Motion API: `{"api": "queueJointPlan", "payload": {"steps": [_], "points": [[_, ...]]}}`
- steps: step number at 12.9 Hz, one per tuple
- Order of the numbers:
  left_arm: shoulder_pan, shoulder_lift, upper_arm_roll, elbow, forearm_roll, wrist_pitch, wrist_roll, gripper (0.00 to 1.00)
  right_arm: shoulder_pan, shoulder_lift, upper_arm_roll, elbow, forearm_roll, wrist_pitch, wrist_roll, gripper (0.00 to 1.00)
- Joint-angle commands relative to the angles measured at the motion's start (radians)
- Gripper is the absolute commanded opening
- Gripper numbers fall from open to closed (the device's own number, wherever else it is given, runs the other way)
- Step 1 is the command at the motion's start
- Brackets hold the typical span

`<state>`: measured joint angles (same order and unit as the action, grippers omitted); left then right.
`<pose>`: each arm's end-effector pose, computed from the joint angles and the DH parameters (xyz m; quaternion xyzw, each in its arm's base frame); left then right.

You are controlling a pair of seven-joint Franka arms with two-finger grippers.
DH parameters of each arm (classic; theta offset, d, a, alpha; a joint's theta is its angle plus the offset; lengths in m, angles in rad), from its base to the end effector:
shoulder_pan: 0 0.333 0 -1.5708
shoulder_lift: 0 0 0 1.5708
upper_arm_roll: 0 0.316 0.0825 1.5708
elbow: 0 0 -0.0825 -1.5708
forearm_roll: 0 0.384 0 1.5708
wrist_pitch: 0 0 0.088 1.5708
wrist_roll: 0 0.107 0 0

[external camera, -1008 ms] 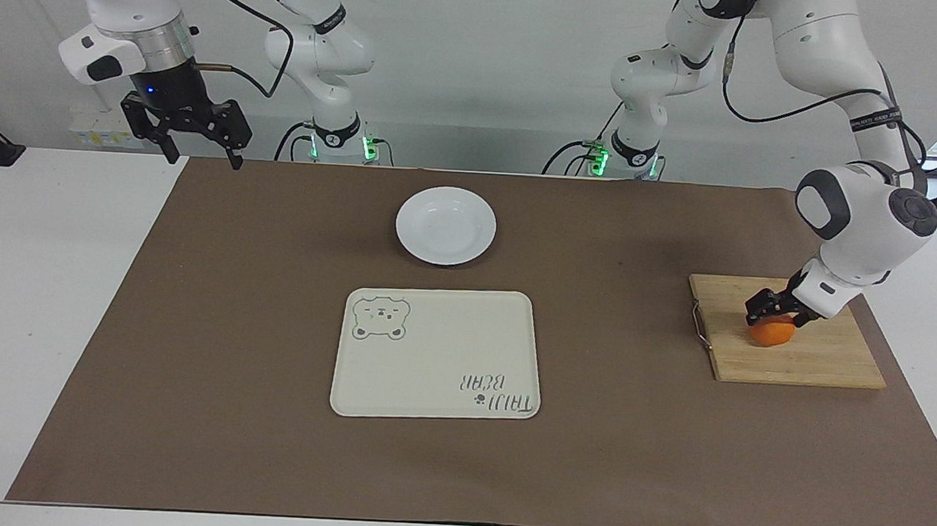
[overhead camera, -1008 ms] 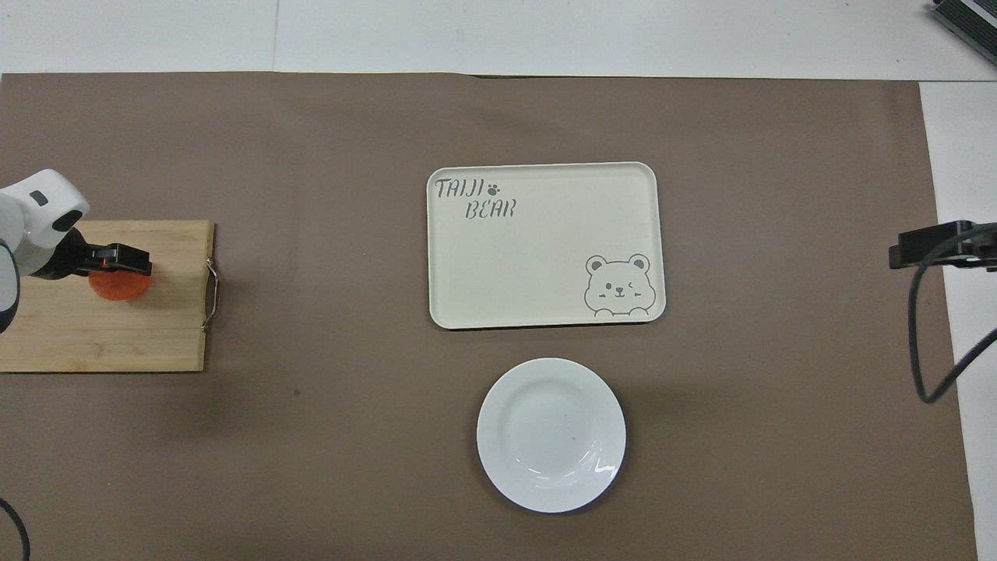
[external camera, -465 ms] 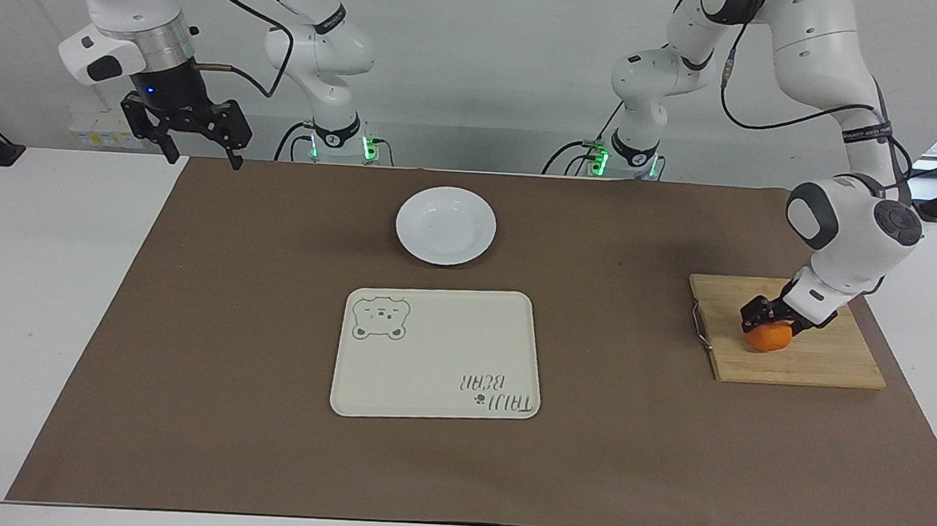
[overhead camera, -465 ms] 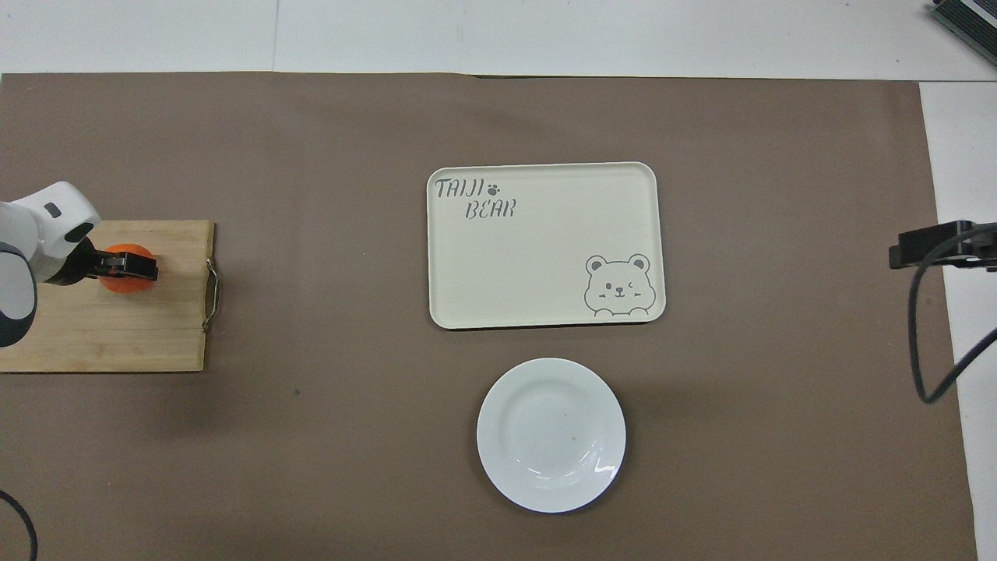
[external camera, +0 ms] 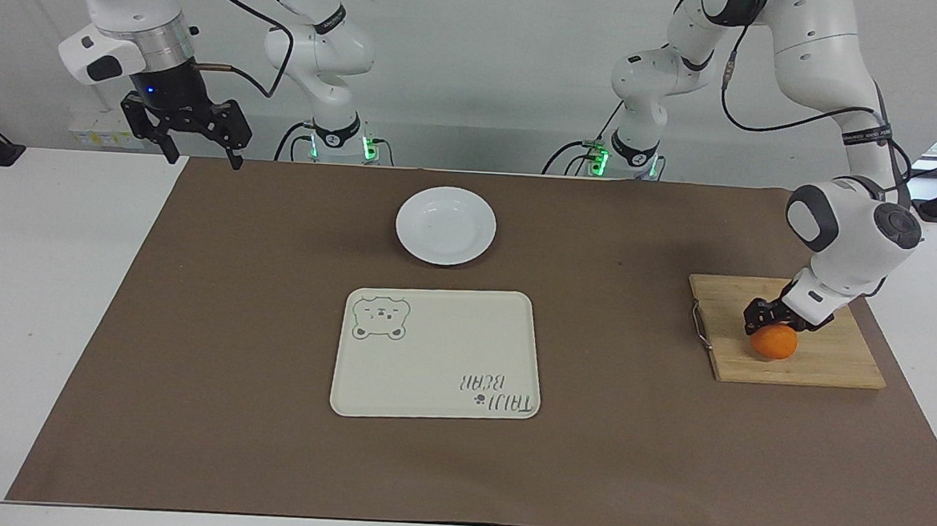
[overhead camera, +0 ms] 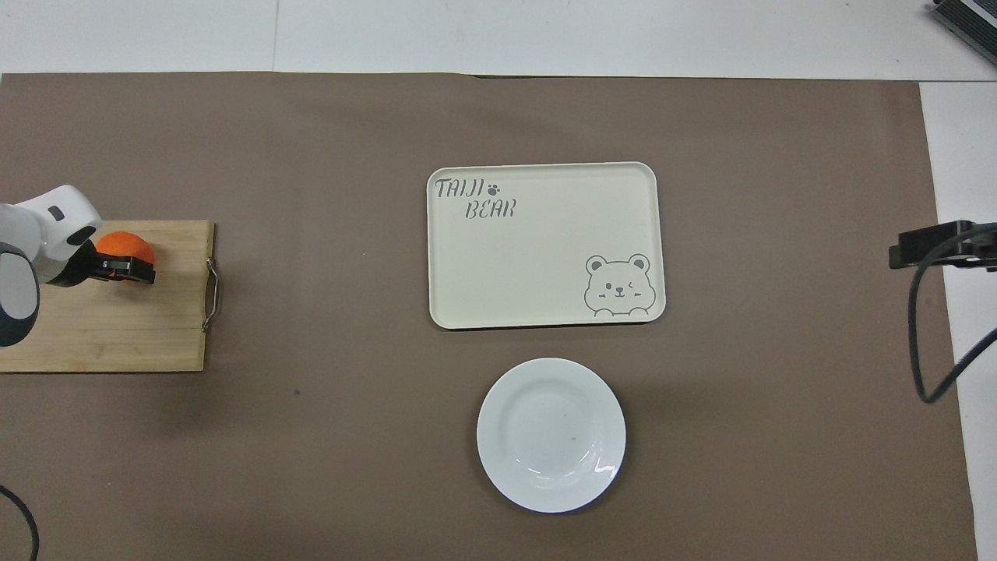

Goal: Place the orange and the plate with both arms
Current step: 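Close the left gripper on the orange and lift it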

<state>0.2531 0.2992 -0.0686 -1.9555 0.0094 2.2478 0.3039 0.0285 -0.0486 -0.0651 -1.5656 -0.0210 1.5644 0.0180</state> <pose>0.5983 0.1136 0.3248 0.9981 -0.0611 -0.0014 0.0070 0.5386 -0.0229 0.6529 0.9993 -0.0276 0.0236 0.0091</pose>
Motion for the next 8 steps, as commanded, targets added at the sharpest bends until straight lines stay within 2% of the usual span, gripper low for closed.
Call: {"api": "queueJointPlan", "payload": {"steps": [1, 8], "points": [[0.011, -0.015, -0.007, 0.016, -0.011, -0.031, 0.021, 0.00, -0.012, 0.001, 0.007, 0.010, 0.006, -0.007, 0.019, 1.00], [-0.003, -0.035, -0.013, 0.156, -0.014, -0.230, 0.014, 0.00, -0.013, 0.001, 0.002, 0.010, 0.006, -0.007, 0.023, 1.00]]}}
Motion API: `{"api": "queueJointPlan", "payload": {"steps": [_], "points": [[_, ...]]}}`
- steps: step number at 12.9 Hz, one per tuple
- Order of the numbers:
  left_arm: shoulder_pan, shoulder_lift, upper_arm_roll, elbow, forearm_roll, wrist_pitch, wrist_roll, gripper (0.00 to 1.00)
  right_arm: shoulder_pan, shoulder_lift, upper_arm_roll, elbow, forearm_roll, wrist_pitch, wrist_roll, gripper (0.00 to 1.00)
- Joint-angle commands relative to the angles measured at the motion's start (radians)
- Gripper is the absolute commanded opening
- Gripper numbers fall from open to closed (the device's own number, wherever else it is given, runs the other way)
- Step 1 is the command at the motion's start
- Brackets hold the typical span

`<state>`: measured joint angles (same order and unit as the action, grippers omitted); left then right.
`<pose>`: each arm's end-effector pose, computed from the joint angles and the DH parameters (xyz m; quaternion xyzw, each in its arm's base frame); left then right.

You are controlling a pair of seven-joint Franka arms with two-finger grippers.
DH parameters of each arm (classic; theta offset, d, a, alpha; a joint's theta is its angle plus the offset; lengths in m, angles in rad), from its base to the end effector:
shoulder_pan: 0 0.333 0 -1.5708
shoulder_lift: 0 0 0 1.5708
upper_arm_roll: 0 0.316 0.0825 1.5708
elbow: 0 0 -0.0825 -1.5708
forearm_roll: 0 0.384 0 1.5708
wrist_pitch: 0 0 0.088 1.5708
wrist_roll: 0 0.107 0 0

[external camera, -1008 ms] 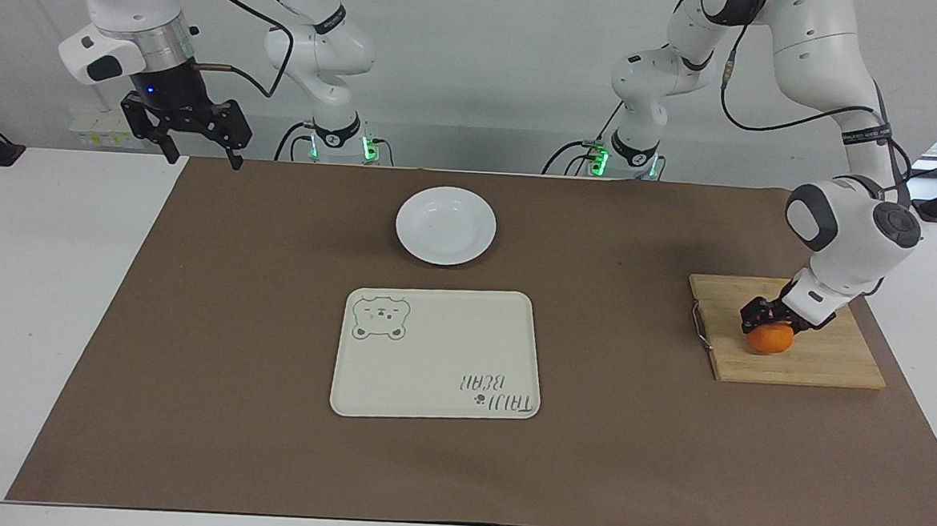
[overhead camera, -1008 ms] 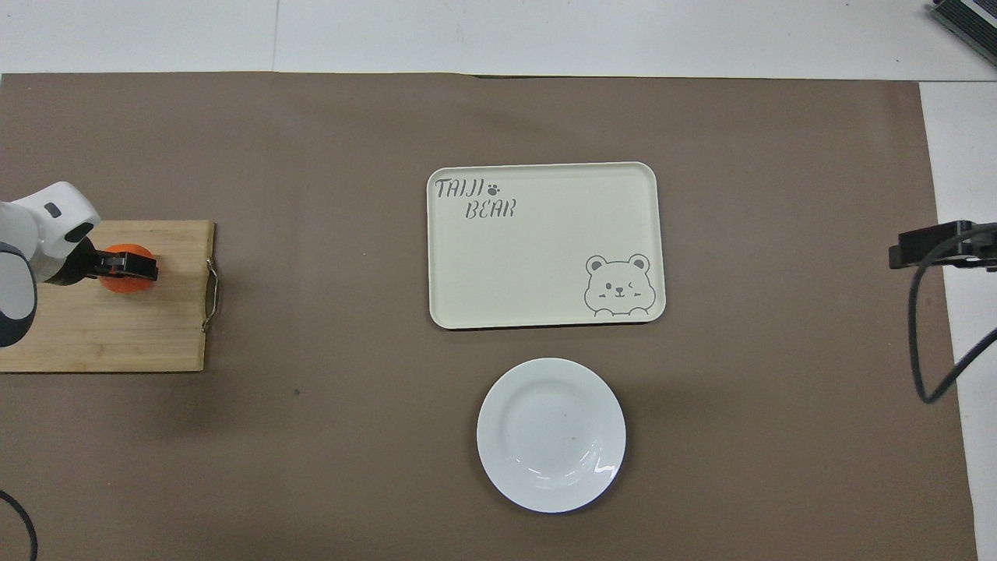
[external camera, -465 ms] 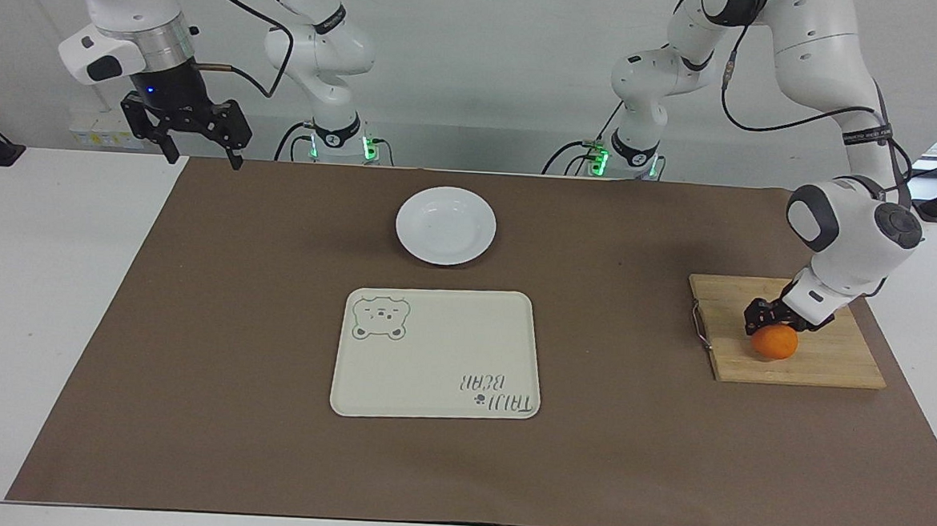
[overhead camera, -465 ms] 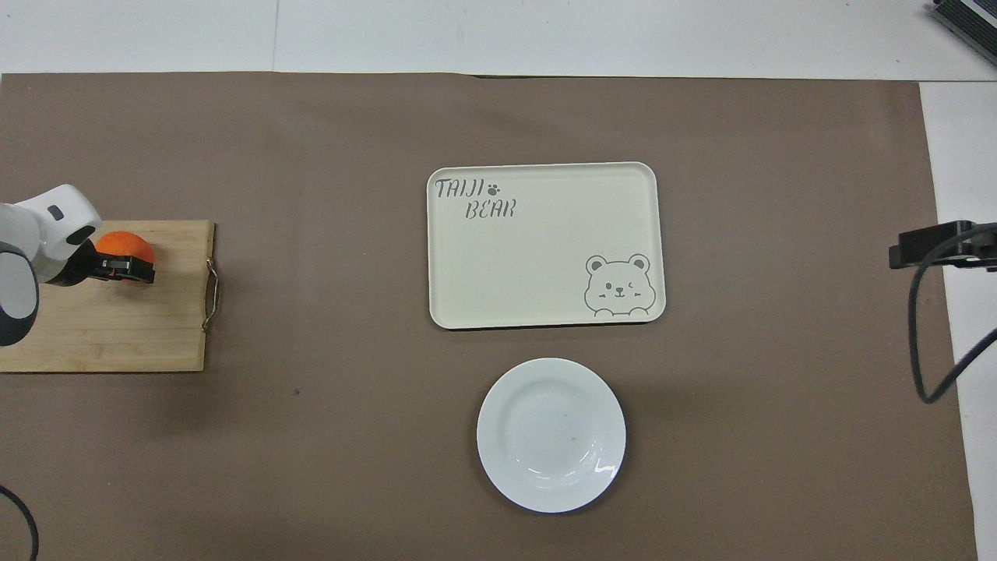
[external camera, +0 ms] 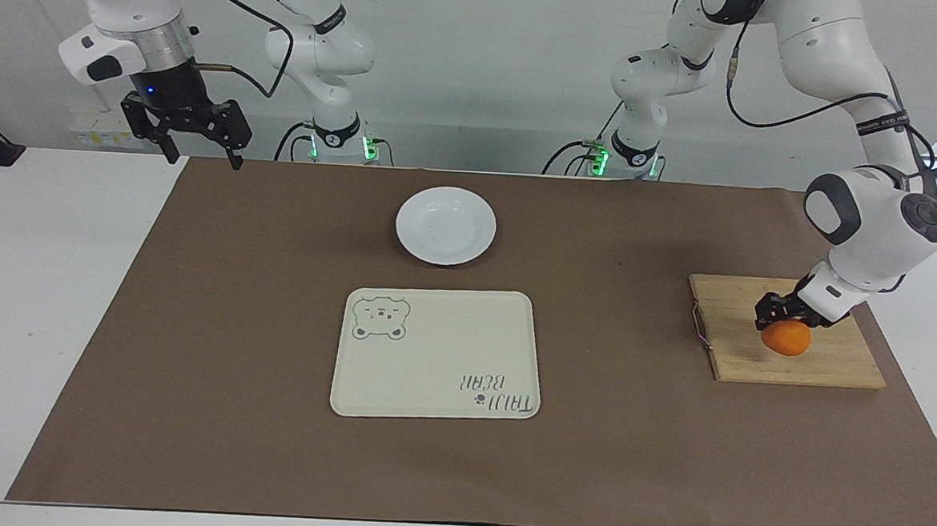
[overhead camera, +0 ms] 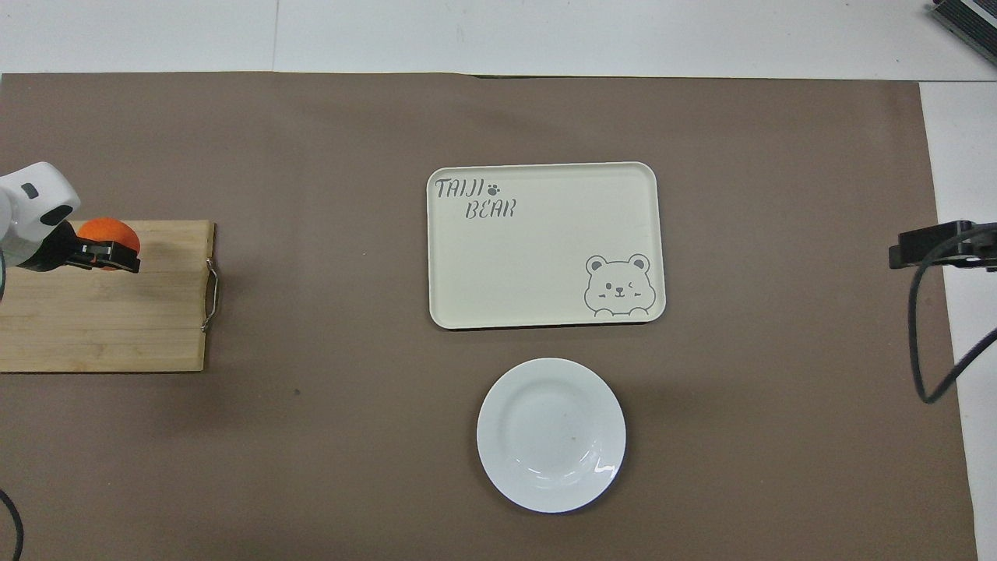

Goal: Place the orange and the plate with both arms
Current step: 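Close the left gripper on the orange and lift it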

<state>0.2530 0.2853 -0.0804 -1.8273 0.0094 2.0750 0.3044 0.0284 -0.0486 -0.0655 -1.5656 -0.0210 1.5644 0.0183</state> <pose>0.6137 0.1105 0.3760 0.9976 -0.0668 -0.0161 0.0114 0.5386 -0.0232 0.6529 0.9993 -0.0280 0.0236 0.0091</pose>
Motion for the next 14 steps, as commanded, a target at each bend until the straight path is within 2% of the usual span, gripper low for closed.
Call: {"api": "queueJointPlan", "payload": {"steps": [1, 4, 9, 14], "points": [[-0.007, -0.032, -0.004, 0.037, -0.016, -0.075, 0.010, 0.00, -0.016, 0.001, 0.000, 0.010, 0.006, -0.007, 0.023, 1.00], [-0.032, -0.083, -0.016, 0.046, -0.035, -0.105, 0.005, 0.00, -0.025, 0.001, -0.008, 0.007, -0.008, -0.007, 0.025, 1.00], [-0.150, -0.170, -0.021, 0.046, -0.043, -0.167, -0.060, 0.00, -0.008, 0.003, -0.033, 0.006, -0.011, -0.007, 0.026, 1.00], [-0.312, -0.186, -0.022, 0.039, -0.043, -0.176, -0.105, 0.00, -0.007, 0.004, -0.042, 0.006, -0.013, -0.007, 0.026, 1.00]]}}
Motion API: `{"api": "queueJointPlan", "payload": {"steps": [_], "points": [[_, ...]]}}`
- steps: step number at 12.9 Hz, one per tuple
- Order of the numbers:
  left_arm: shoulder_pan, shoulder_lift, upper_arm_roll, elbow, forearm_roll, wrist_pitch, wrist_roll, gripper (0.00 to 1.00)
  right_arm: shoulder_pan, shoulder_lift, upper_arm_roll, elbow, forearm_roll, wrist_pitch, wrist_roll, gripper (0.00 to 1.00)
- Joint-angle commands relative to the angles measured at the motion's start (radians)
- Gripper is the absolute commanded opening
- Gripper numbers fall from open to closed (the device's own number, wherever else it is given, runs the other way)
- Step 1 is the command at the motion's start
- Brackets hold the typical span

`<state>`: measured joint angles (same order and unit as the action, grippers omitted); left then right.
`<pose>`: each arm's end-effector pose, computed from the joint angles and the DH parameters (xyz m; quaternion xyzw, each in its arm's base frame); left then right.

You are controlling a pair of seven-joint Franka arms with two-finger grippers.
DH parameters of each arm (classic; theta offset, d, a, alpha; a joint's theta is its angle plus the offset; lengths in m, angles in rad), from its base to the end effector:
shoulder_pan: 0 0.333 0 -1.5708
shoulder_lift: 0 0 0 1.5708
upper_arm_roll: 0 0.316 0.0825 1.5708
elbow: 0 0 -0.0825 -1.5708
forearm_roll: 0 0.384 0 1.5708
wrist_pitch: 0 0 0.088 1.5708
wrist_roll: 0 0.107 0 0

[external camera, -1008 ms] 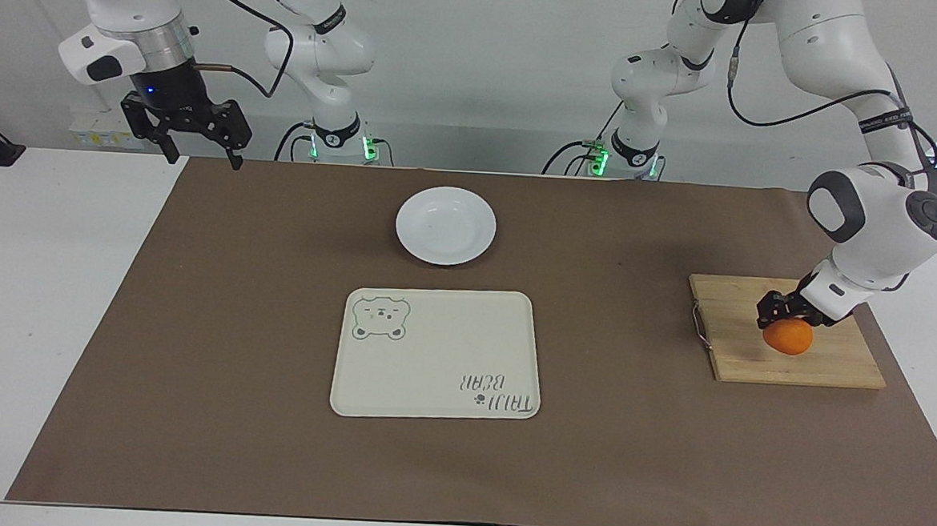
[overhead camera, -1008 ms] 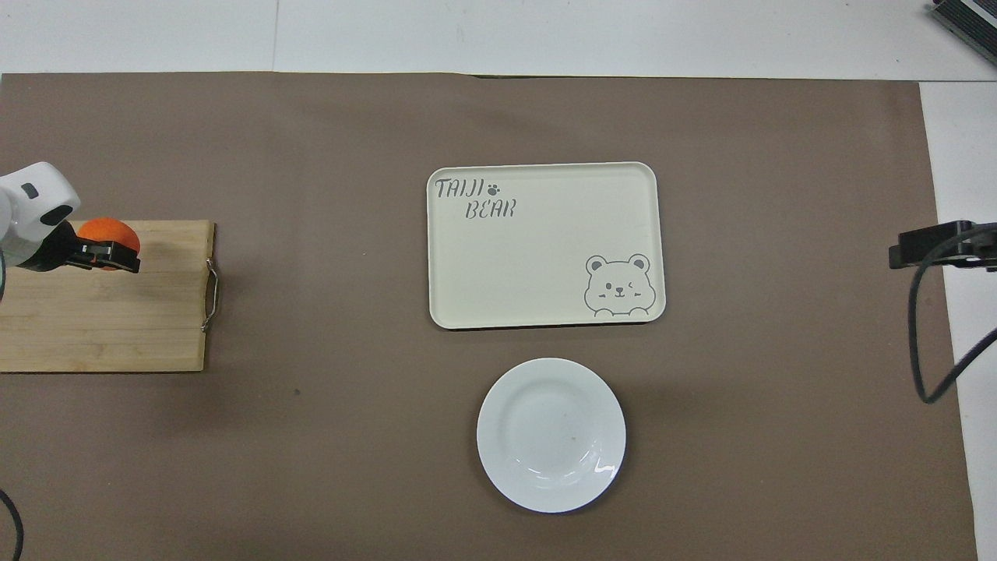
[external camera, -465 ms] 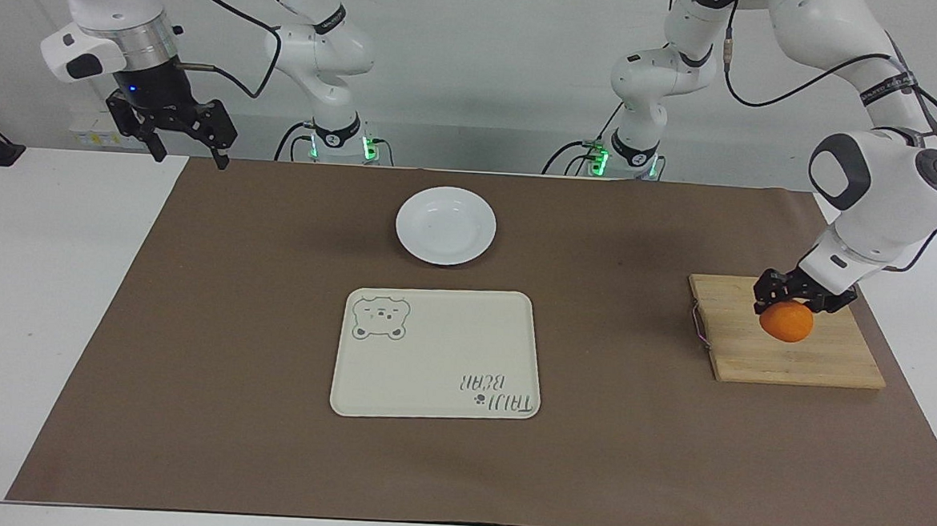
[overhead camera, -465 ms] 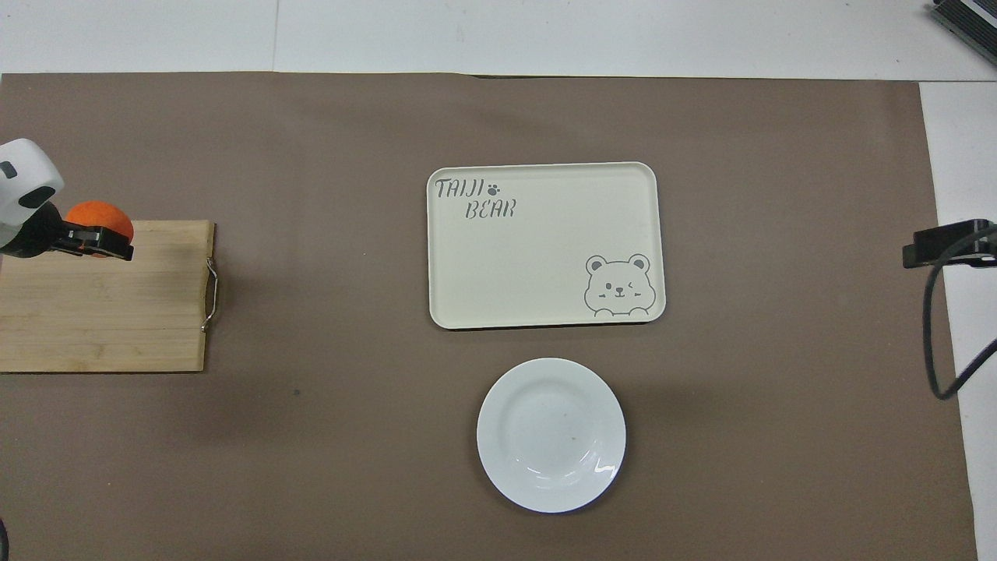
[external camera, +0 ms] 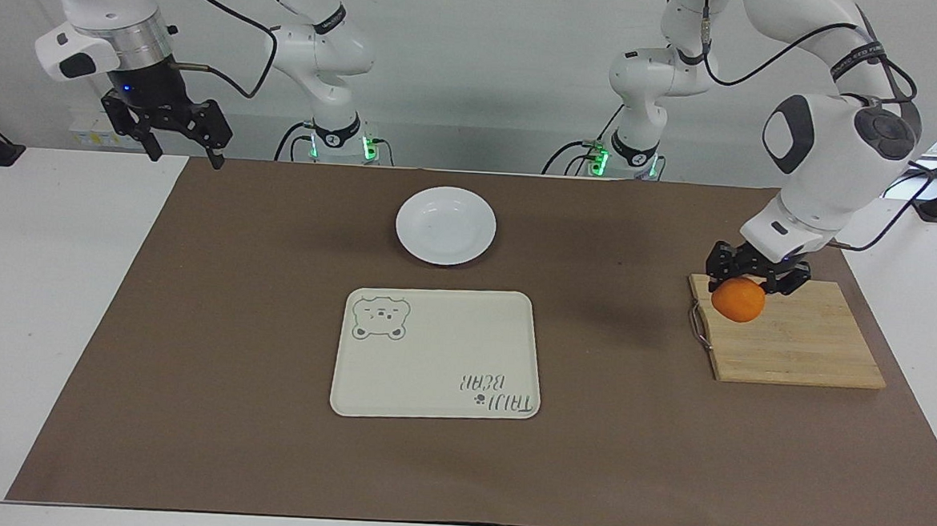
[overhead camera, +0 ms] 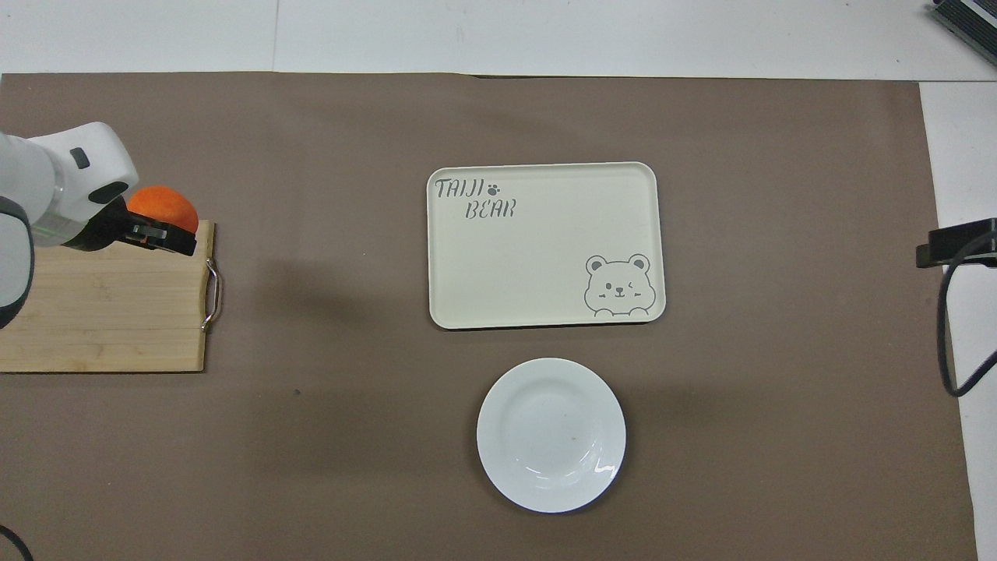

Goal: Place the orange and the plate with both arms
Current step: 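Close the left gripper on the orange and lift it, then carry the orange with the left gripper over the white plate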

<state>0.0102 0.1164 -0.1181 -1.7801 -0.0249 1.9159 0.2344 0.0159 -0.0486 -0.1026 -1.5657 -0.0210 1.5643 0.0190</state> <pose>0.5954 -0.0637 0.4878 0.9859 -0.1658 0.0112 0.0179 0.5367 -0.0505 0.6528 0.9983 -0.0531 0.0232 0.0088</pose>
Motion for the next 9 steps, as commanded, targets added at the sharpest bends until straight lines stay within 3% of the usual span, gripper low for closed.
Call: {"api": "queueJointPlan", "payload": {"steps": [1, 5, 9], "points": [[-0.114, -0.020, 0.015, -0.010, -0.009, -0.017, -0.073, 0.00, 0.007, 0.004, -0.006, 0.006, -0.013, -0.007, 0.025, 1.00], [-0.356, -0.047, 0.015, -0.087, -0.009, 0.002, -0.357, 0.00, 0.051, 0.004, -0.061, 0.006, -0.014, -0.007, 0.025, 1.00], [-0.504, -0.029, 0.015, -0.156, -0.009, 0.102, -0.368, 0.00, 0.061, 0.001, -0.062, 0.007, 0.004, -0.007, 0.021, 1.00]]}}
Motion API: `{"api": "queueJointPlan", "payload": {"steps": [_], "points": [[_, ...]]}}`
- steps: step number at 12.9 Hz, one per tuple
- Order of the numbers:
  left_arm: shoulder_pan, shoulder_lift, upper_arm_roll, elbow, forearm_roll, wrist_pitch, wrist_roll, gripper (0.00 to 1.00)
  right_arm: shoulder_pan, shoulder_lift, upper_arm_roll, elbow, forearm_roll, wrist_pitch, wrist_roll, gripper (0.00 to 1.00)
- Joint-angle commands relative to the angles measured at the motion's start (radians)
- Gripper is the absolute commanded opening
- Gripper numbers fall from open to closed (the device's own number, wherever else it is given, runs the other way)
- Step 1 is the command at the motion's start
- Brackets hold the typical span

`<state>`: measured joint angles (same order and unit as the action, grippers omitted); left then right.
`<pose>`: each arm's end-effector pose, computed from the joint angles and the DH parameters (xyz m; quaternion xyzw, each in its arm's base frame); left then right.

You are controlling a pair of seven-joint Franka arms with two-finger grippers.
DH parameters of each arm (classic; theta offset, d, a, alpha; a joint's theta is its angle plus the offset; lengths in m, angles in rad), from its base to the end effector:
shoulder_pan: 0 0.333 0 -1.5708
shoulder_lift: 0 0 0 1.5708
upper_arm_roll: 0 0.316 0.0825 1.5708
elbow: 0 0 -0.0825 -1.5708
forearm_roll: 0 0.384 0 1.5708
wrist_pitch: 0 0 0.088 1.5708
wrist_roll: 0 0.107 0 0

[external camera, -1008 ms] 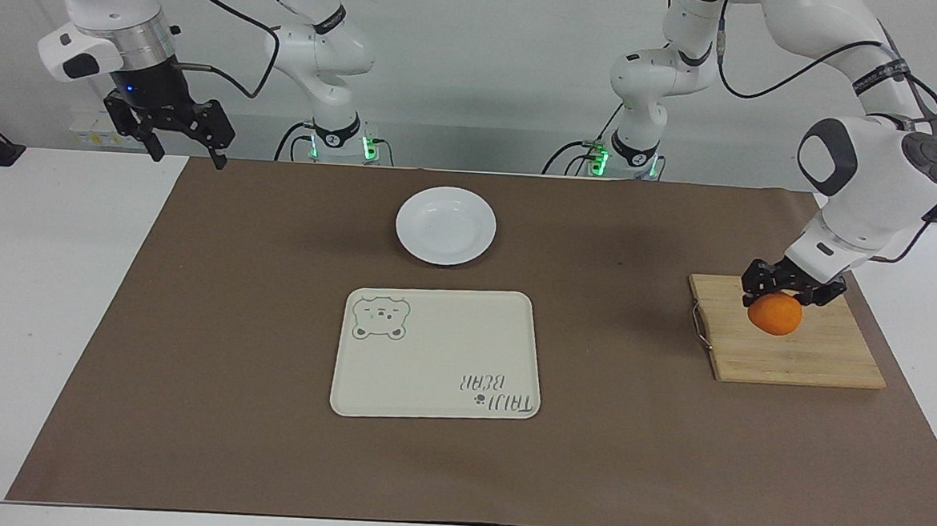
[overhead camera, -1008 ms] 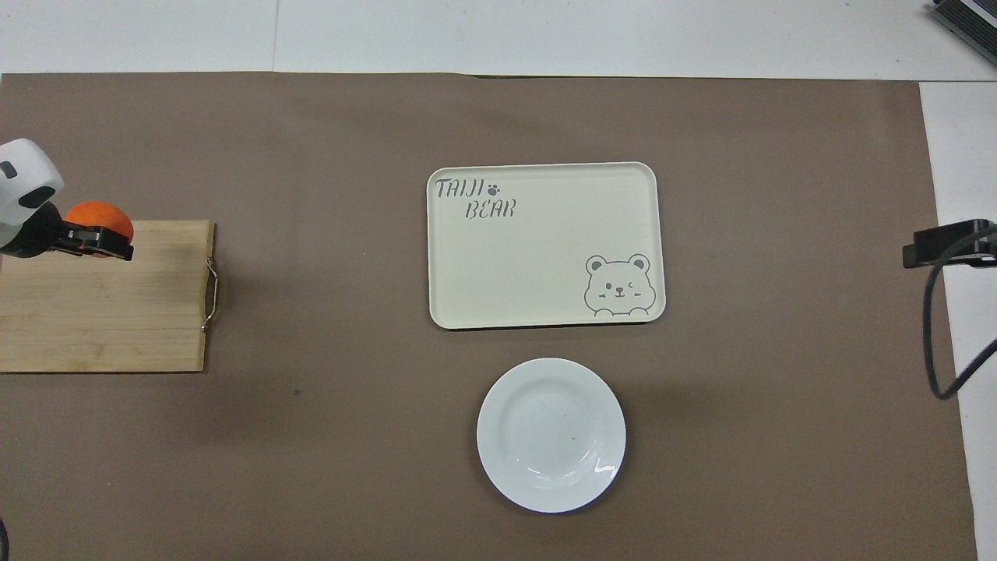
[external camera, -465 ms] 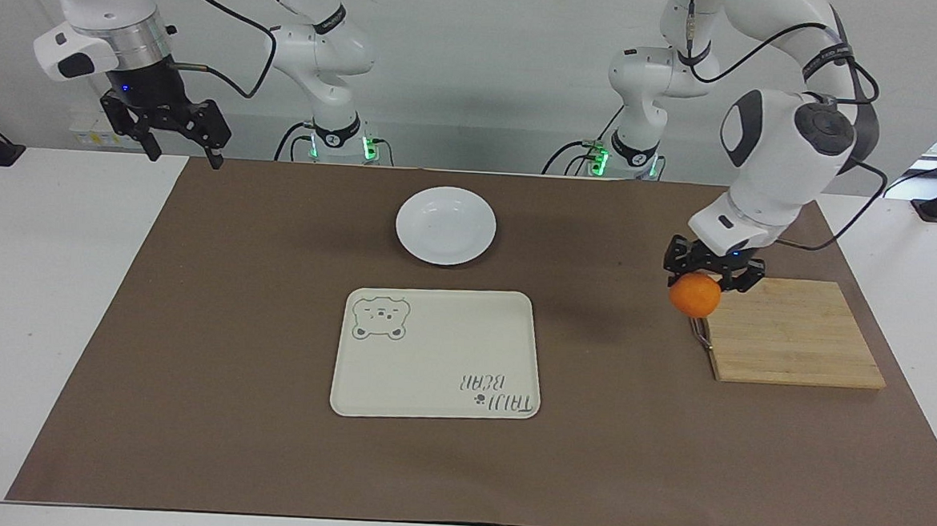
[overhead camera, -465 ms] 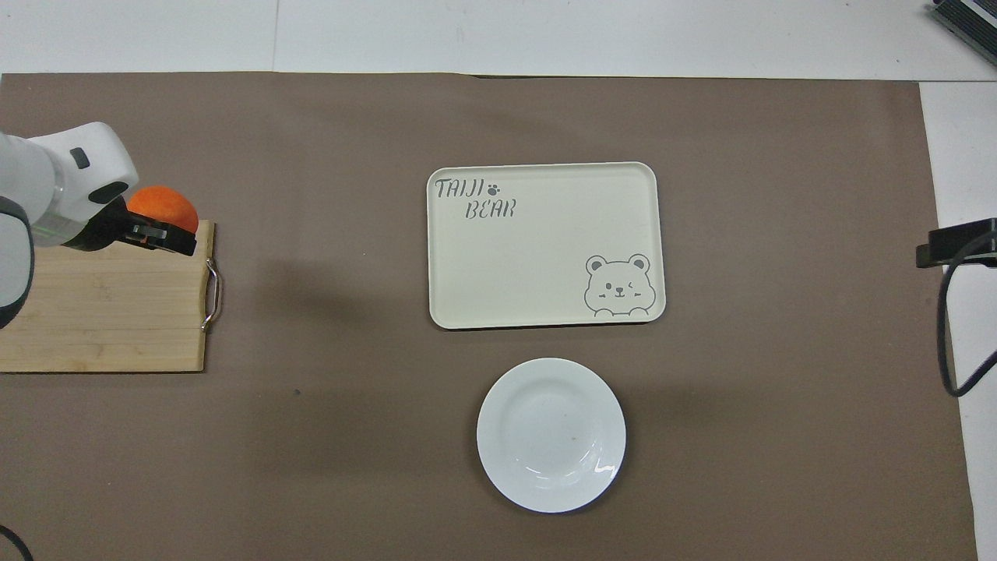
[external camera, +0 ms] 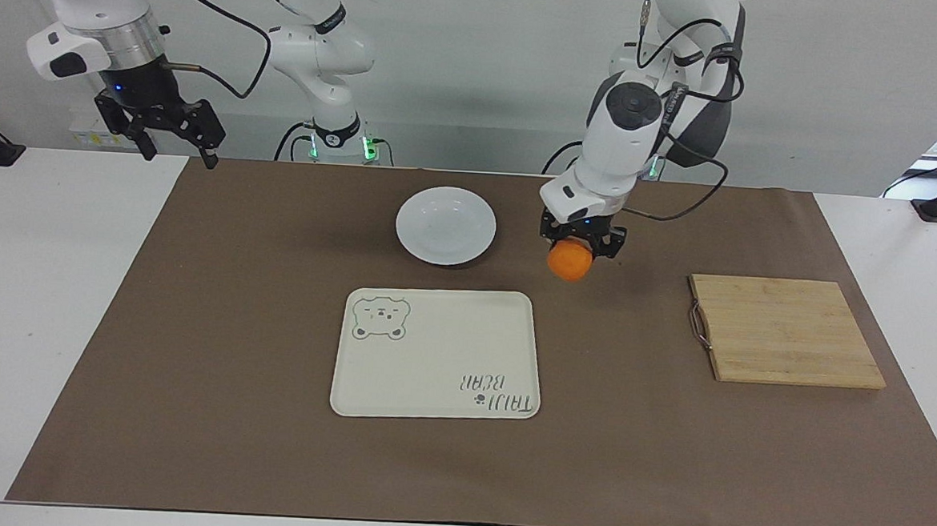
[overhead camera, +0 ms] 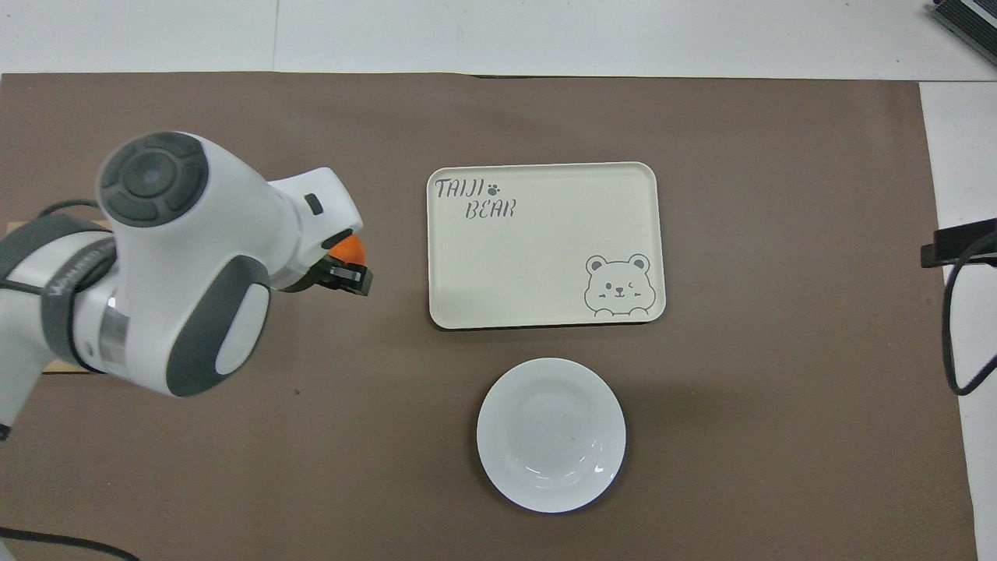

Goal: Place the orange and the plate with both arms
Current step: 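Carry the orange with the left gripper over the white plate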

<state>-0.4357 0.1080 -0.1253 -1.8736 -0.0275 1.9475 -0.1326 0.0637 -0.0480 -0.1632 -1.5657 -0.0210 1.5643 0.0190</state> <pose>0.4957 -0.3112 0.4511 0.9780 -0.2071 -0.0223 0.0126 0.5363 -0.0582 0.6522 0.9979 -0.0595 0.0227 0.0075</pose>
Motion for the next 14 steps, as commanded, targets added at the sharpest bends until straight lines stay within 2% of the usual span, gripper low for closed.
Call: {"api": "queueJointPlan", "payload": {"steps": [1, 3, 7, 10, 11, 12, 14], "points": [[-0.096, -0.008, 0.023, -0.081, -0.006, 0.106, -0.001, 0.00, 0.015, 0.000, 0.007, 0.007, 0.004, -0.007, 0.021, 1.00], [-0.164, 0.019, 0.023, -0.090, -0.006, 0.152, -0.002, 0.00, 0.015, 0.000, 0.013, 0.007, 0.006, -0.007, 0.021, 1.00], [-0.288, 0.096, 0.021, -0.095, -0.009, 0.284, -0.128, 0.00, 0.013, 0.000, 0.011, 0.007, 0.006, -0.007, 0.021, 1.00], [-0.409, 0.201, 0.024, -0.098, -0.008, 0.411, -0.324, 0.00, 0.013, 0.000, 0.011, 0.007, 0.006, -0.007, 0.021, 1.00], [-0.432, 0.220, 0.024, -0.104, -0.008, 0.445, -0.376, 0.12, 0.013, 0.000, 0.011, 0.007, 0.006, -0.007, 0.021, 1.00], [-0.440, 0.219, 0.024, -0.107, -0.005, 0.436, -0.396, 0.99, 0.013, 0.000, 0.011, 0.007, 0.006, -0.007, 0.021, 1.00], [-0.436, 0.210, 0.026, -0.107, -0.005, 0.427, -0.404, 1.00, 0.013, 0.000, 0.013, 0.007, 0.006, -0.007, 0.021, 1.00]]}}
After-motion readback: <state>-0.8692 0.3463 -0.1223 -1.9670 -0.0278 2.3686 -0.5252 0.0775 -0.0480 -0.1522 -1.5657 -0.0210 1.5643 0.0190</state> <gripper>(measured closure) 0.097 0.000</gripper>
